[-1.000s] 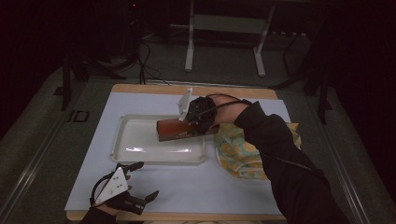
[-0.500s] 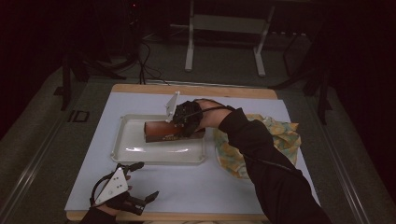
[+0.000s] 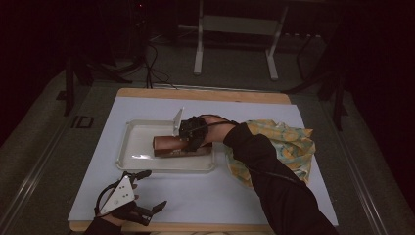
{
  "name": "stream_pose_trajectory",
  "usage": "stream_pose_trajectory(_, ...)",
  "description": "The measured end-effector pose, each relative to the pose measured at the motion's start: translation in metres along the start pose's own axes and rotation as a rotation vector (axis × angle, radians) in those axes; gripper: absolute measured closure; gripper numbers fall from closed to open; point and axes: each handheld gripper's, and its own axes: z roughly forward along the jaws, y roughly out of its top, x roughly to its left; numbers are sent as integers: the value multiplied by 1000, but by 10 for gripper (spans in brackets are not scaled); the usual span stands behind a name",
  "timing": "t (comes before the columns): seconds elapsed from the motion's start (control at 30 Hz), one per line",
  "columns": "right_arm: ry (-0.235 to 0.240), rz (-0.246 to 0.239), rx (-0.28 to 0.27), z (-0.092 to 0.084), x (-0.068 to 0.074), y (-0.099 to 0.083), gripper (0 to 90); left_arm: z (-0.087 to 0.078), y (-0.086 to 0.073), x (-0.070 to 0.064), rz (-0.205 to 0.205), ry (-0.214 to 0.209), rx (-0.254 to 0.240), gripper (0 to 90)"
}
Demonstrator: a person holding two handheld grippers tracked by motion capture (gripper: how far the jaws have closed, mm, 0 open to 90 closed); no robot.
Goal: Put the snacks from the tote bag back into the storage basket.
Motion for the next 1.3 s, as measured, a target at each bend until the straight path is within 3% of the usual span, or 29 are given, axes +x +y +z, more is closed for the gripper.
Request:
stream_pose_trajectory(0.27, 10, 18, 21, 17, 2, -7, 432, 0, 0, 0, -1, -1, -1, 0)
stream_pose_trajectory(0.9, 20, 50, 21, 33, 1, -11, 419, 0, 0, 0, 0, -4, -5, 0)
stream_pose_trajectory(1.2, 43, 52, 42, 35, 1, -8, 300, 0, 0, 0, 3, -7, -6, 0)
stream_pose_trajectory(1.3, 36, 63, 23, 32, 1, -5, 273, 0, 0, 0, 5, -8, -6, 0)
